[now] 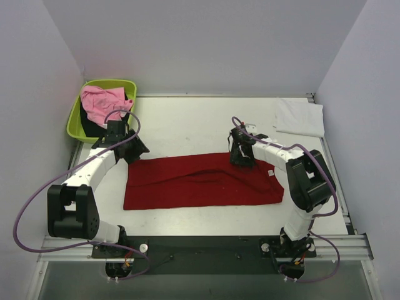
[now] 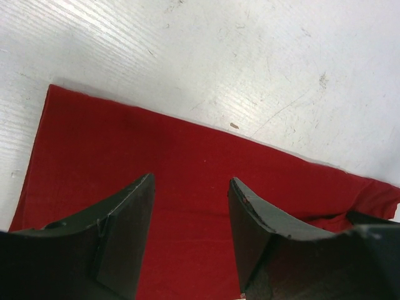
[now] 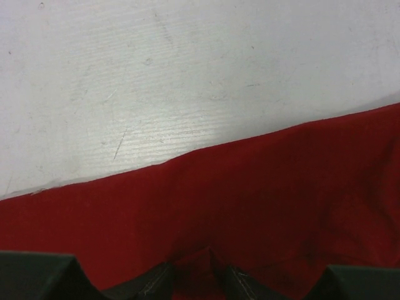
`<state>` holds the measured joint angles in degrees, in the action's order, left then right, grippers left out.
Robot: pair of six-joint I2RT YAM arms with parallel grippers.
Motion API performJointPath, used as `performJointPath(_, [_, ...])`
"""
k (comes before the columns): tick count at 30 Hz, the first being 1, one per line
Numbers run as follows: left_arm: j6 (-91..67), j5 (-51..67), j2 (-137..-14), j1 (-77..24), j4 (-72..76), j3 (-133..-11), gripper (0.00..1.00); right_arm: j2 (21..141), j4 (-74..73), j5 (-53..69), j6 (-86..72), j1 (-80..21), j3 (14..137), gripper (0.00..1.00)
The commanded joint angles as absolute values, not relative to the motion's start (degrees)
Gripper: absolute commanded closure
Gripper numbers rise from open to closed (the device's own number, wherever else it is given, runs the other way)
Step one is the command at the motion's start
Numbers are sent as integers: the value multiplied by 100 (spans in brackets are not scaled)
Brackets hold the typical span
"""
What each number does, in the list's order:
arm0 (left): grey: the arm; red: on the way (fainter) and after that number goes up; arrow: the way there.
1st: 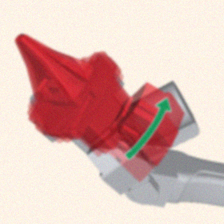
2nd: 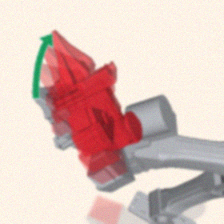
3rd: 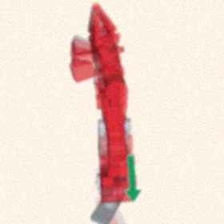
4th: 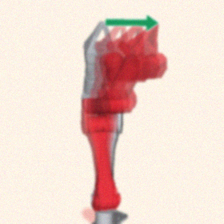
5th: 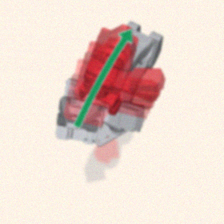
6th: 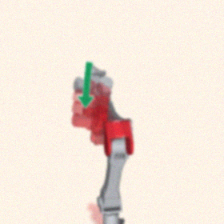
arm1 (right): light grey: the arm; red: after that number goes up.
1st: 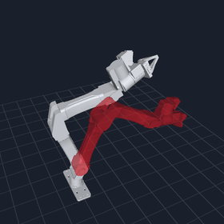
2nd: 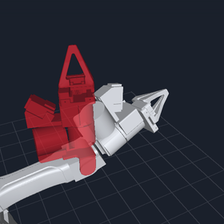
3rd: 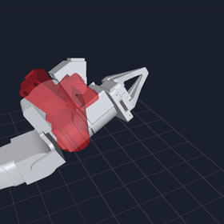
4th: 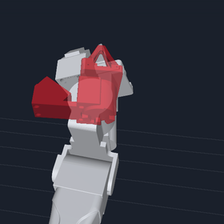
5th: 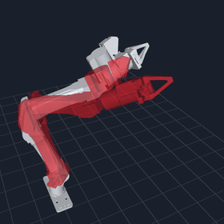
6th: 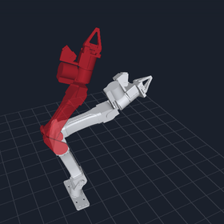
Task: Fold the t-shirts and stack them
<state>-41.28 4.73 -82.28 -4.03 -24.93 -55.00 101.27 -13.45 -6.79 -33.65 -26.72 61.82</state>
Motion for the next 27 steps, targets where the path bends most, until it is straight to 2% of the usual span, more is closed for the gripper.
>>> performJointPath(1, [-4008, 466, -8042, -378, -2531, -5625, 40, 10187, -1362, -694, -3445, -2716, 6187, 70])
performJointPath(3, [-3982, 440, -8042, -378, -2566, -5634, 40, 10178, -1362, -677, -3445, -2707, 6196, 77])
performJointPath(4, [-3981, 439, -8042, -369, -2566, -5625, 40, 10160, -1380, -685, -3445, -2716, 6196, 85])
performJointPath(8, [-3990, 466, -8033, -369, -2549, -5572, 40, 10029, -1441, -729, -3428, -2733, 6179, 99])
performJointPath(15, [-4008, 501, -7858, -369, -2523, -5458, 40, 9371, -1827, -1159, -3340, -3066, 6003, 100])
performJointPath(27, [-4043, 580, -7445, -369, -2408, -5028, 40, 7937, -2373, -1731, -3699, -3919, 4914, 100])
